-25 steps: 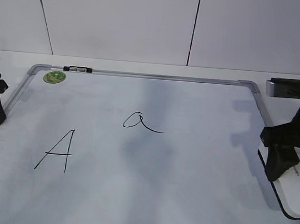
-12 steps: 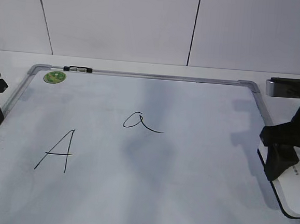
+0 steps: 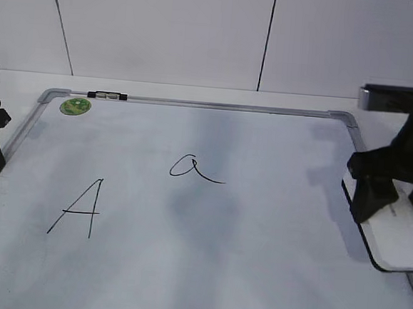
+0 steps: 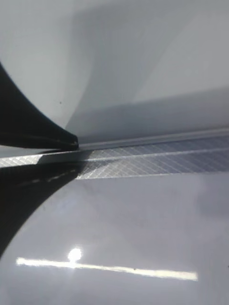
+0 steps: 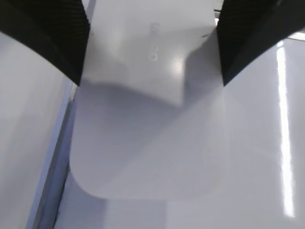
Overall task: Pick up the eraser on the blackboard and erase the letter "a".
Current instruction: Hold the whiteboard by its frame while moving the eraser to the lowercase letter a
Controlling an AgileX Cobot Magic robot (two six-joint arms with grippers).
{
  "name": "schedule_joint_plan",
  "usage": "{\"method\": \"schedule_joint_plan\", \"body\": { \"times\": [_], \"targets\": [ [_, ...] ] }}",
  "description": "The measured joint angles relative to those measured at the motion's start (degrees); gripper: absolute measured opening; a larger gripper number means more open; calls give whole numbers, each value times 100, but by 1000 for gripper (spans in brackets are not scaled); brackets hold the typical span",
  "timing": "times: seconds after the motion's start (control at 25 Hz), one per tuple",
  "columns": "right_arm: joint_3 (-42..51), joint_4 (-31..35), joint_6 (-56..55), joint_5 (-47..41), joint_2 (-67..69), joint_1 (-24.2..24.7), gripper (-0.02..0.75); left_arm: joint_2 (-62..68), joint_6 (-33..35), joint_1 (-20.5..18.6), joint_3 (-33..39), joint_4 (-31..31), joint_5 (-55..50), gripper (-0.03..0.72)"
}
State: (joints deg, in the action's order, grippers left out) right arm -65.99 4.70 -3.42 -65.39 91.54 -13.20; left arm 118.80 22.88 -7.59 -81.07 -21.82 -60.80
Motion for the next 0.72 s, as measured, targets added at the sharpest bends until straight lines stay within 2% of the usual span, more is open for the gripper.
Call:
{"method": "schedule_joint_plan", "body": {
  "times": [0.2, 0.72],
  "targets": [
    [-910, -123, -10, -160, 414, -411, 561, 0, 0, 0, 0, 0, 12, 67],
    [-4015, -291, -10, -448, 3005, -1340, 561, 0, 0, 0, 0, -9, 12, 67]
  ]
}}
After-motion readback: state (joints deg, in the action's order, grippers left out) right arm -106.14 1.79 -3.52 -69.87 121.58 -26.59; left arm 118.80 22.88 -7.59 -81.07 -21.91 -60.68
